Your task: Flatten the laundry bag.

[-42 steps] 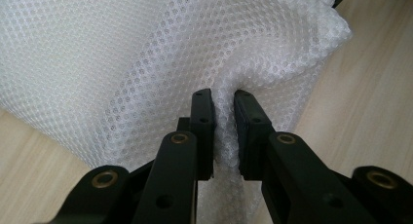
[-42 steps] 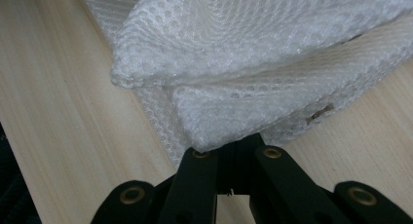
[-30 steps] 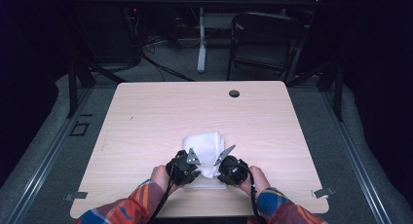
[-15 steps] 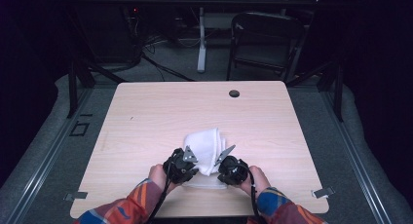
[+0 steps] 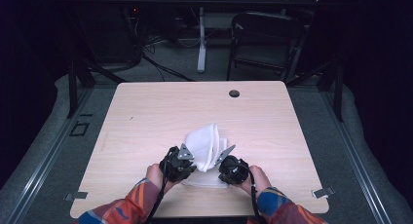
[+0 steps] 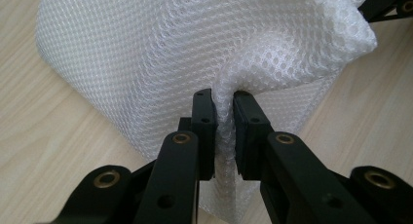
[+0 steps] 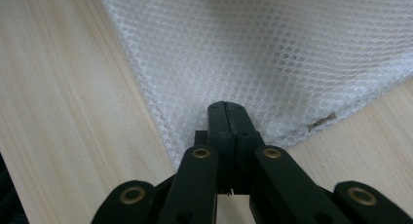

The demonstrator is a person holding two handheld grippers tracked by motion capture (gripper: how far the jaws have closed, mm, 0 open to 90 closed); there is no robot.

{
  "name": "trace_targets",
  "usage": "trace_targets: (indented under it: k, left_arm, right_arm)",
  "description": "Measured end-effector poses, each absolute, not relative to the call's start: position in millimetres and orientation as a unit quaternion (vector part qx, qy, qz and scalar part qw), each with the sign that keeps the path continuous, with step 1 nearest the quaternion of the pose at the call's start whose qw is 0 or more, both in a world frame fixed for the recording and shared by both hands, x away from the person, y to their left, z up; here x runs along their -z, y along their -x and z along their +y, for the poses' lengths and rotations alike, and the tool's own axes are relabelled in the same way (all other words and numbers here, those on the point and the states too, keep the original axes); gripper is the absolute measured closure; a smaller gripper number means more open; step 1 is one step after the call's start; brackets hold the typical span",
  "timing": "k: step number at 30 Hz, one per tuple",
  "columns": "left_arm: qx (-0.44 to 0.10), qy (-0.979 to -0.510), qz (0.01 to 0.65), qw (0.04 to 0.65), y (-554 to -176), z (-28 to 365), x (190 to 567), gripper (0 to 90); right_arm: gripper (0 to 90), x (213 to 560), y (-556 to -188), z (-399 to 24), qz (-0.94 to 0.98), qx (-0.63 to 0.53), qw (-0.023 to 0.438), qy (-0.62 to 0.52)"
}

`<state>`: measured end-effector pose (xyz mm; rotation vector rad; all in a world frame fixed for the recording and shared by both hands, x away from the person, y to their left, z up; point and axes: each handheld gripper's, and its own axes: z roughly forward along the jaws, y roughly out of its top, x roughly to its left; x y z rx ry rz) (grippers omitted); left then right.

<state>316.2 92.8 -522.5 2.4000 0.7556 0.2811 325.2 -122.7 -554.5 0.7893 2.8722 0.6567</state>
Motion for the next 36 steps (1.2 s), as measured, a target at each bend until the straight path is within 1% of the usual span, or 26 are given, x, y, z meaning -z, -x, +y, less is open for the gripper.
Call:
trace_targets:
  k: [14, 23, 36]
  left_arm:
    - [-0.115, -0.892, 0.315, 0.302, -320.2, 103.8, 519.0, 81.1]
    - [-0.104, -0.872, 0.357, 0.317, -327.1, 117.3, 519.7, 80.9]
    - [-0.108, -0.871, 0.370, 0.305, -330.2, 129.1, 521.0, 82.5]
  right_arm:
    - [90.0, 554.9, -326.8, -124.8, 0.938, -0.219, 0.044, -0.265]
    - [90.0, 554.9, -327.6, -125.7, 0.938, -0.218, 0.046, -0.267]
    - [90.0, 554.7, -327.9, -126.2, 0.937, -0.216, 0.048, -0.270]
